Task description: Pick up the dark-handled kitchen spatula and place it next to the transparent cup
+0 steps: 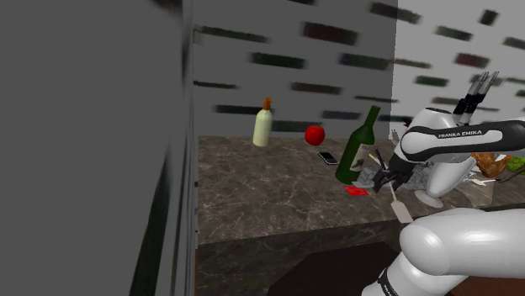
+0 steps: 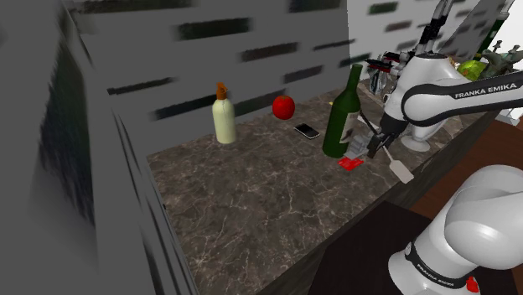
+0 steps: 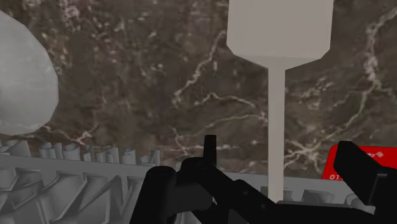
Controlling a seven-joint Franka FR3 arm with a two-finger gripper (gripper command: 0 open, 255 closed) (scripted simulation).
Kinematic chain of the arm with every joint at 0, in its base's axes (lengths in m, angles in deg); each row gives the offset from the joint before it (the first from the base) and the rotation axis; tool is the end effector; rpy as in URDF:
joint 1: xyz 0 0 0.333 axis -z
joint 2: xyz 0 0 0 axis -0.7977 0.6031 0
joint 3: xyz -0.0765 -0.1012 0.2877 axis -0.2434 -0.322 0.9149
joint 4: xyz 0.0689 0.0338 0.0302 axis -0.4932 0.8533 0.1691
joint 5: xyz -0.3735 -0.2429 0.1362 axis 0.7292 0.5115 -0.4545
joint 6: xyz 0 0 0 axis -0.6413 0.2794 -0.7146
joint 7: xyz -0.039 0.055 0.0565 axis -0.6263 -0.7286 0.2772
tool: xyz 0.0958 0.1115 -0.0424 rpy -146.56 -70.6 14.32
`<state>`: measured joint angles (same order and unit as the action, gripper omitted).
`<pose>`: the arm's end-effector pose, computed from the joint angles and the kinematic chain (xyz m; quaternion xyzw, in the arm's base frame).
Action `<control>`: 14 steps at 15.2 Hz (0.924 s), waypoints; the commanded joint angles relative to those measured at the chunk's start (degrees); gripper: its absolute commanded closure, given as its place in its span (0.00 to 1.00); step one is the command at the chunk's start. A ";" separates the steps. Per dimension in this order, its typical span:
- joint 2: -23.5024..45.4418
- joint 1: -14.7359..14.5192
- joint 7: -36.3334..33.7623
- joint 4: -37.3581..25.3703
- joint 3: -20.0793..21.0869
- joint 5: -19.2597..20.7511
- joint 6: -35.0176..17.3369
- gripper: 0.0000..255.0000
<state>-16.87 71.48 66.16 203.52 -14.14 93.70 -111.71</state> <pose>0.2517 -0.3040 0.2615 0.9759 -0.2155 0.0328 0.0071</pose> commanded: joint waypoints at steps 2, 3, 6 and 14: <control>0.02 0.03 -0.02 0.13 -0.04 0.05 -0.11 0.00; -1.80 0.21 0.07 -0.81 1.08 -0.62 2.64 0.00; -5.85 0.36 0.33 -3.89 3.98 -2.62 9.76 0.00; -5.85 0.39 0.35 -3.88 3.99 -2.63 9.74 0.00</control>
